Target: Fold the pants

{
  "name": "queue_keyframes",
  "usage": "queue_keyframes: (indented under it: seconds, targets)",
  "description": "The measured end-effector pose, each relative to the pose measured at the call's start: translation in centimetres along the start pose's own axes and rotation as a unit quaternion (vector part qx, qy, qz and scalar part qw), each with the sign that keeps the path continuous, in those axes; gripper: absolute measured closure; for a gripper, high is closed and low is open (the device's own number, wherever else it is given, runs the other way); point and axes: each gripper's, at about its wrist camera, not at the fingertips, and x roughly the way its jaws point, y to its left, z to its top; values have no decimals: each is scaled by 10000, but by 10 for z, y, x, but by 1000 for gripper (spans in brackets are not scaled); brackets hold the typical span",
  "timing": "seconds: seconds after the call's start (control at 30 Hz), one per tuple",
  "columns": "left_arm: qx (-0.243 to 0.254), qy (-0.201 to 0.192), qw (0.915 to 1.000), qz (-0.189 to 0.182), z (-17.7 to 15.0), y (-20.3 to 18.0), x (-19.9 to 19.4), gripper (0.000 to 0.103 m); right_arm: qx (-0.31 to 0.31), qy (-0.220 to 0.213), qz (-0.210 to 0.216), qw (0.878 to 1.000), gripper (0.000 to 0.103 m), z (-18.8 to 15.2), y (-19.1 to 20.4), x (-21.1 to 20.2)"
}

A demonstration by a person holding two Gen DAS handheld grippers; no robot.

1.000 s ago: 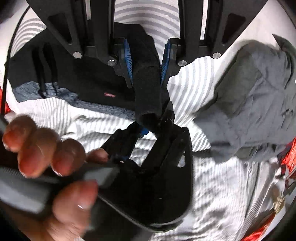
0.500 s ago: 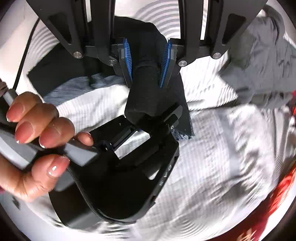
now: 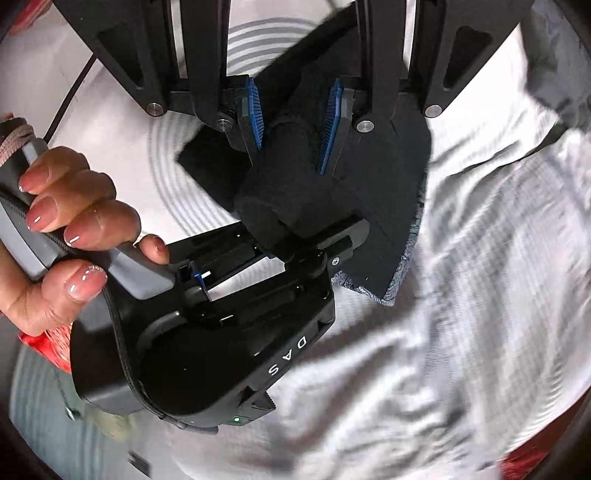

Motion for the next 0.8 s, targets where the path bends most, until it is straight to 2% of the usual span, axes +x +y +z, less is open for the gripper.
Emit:
queue_keyframes:
  seconds: [0.1, 0.2, 0.33, 0.43, 0.47, 0.53, 0.57, 0.7, 0.8]
  targets:
    - [224, 168, 9995, -174, 4, -25, 20, 73, 279, -147, 74, 9995, 86, -4, -39, -20]
    - [443, 334, 9983, -181, 3, -49, 43, 73, 463, -190, 85, 9987, 86, -4, -74, -29]
    - [424, 682, 9967, -136, -5, -56, 72, 73, 600, -88, -4, 9982, 86, -2, -109, -20]
    - [503, 787, 9956, -61, -12, -61, 81, 73, 676, -47, 28, 9977, 86, 0, -125, -15]
    - [558, 820, 9951, -23, -14, -63, 84, 72, 694, -40, 31, 9976, 86, 0, -128, -14]
    - [599, 968, 9935, -55, -16, -67, 90, 53, 713, -16, -30, 9975, 86, -1, -131, -11]
    - [547, 1015, 9933, -117, -14, -67, 92, 46, 725, -11, -90, 9973, 85, -2, -133, -12]
    - [452, 1019, 9935, -245, -14, -65, 78, 46, 711, -20, -594, 9957, 68, -9, -130, -23]
    - [221, 1039, 9940, -266, -16, -48, 61, 46, 793, -176, -921, 9924, 55, -18, -127, -42]
